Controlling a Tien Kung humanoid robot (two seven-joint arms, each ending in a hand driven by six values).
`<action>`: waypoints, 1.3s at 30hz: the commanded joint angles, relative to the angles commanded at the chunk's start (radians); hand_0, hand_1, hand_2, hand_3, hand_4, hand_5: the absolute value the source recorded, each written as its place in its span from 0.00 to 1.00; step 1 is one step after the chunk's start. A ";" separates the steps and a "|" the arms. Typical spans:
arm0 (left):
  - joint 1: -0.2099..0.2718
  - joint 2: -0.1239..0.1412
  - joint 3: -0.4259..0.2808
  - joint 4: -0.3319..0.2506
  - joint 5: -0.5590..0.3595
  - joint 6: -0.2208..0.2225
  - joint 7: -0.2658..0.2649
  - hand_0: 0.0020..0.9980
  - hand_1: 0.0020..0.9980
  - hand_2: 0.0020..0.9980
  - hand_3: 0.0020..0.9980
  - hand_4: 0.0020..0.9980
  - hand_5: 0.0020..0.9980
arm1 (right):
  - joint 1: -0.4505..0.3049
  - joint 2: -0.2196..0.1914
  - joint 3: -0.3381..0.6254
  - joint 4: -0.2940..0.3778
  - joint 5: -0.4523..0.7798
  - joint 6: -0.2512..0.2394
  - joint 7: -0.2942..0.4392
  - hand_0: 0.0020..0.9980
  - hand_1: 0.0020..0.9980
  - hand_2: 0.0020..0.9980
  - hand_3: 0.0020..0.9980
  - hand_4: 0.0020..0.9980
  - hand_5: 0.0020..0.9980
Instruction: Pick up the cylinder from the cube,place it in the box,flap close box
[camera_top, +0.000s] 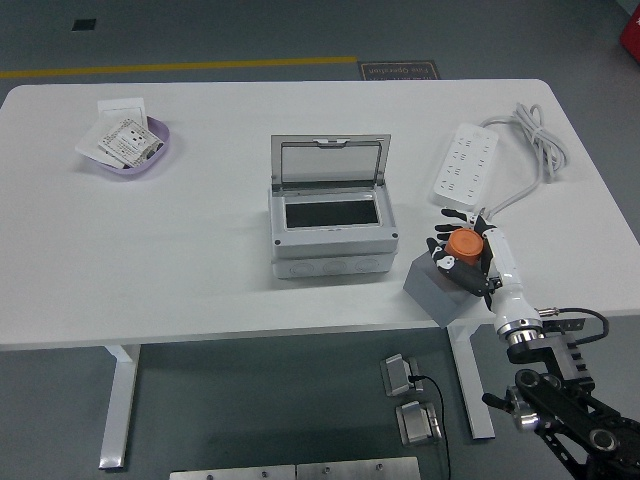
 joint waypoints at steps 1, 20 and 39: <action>0.000 0.000 0.000 0.000 0.000 0.000 0.000 0.62 0.64 0.57 0.55 0.58 0.09 | 0.000 0.000 0.000 0.000 0.002 0.000 0.001 0.60 0.63 0.63 0.73 0.70 0.10; 0.006 0.004 -0.057 -0.008 0.052 0.004 -0.005 0.62 0.64 0.58 0.56 0.59 0.09 | -0.001 0.004 -0.008 0.000 0.073 -0.004 0.018 0.56 0.51 0.50 0.42 0.28 0.00; 0.006 0.005 -0.067 -0.009 0.058 0.005 -0.010 0.62 0.65 0.58 0.56 0.61 0.10 | 0.012 -0.005 -0.005 0.038 0.024 -0.022 0.009 0.44 0.39 0.40 0.27 0.15 0.00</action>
